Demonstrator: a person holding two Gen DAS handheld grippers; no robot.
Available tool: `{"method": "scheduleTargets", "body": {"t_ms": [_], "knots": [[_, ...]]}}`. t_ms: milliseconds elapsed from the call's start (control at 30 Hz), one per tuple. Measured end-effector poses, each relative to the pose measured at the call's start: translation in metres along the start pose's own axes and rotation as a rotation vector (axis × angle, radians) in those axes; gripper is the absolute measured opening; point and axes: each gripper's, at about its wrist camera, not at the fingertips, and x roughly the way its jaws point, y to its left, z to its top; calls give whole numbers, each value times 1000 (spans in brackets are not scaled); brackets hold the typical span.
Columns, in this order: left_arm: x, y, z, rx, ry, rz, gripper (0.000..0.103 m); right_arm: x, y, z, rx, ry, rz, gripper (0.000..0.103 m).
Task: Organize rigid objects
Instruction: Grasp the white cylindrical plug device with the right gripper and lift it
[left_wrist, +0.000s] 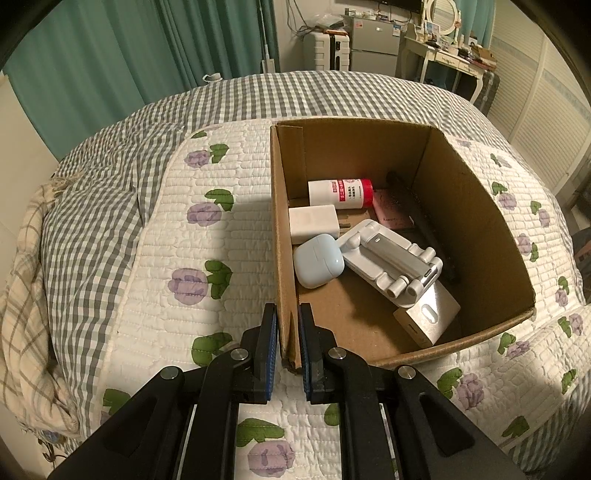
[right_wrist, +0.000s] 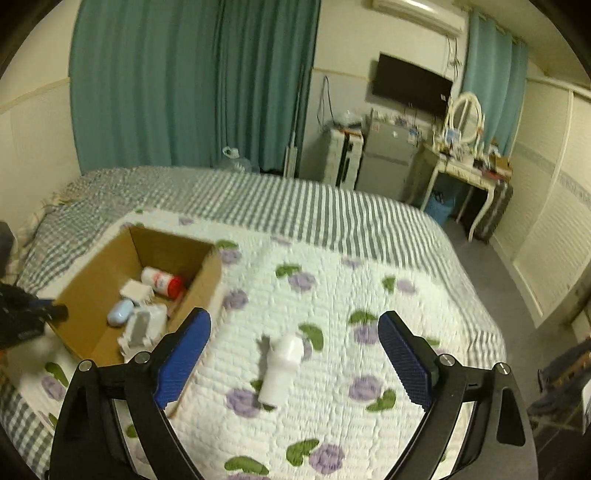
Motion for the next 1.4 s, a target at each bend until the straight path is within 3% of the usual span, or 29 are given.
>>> {"method": "scheduleTargets", "body": {"t_ms": [367,567,767,967,1067,1400], "knots": [[0,1,4,6,7,-5,11,90,-7,-61,116,105,-5,92],[0,-2,4,15,8,11,11,136,-15,-81,176,229,40,71],[0,-2,4,14,6,14,11,151,6,-88,101,266,73,54],[0,-1,5,11,9,7,11,163,19,-86,52,274,64,53],[0,-2,5,11,10,5,11,165,15,-87,72,280,58,41],[1,-1,4,6,9,7,11,163,8,-89,104,275,54,34]]}}
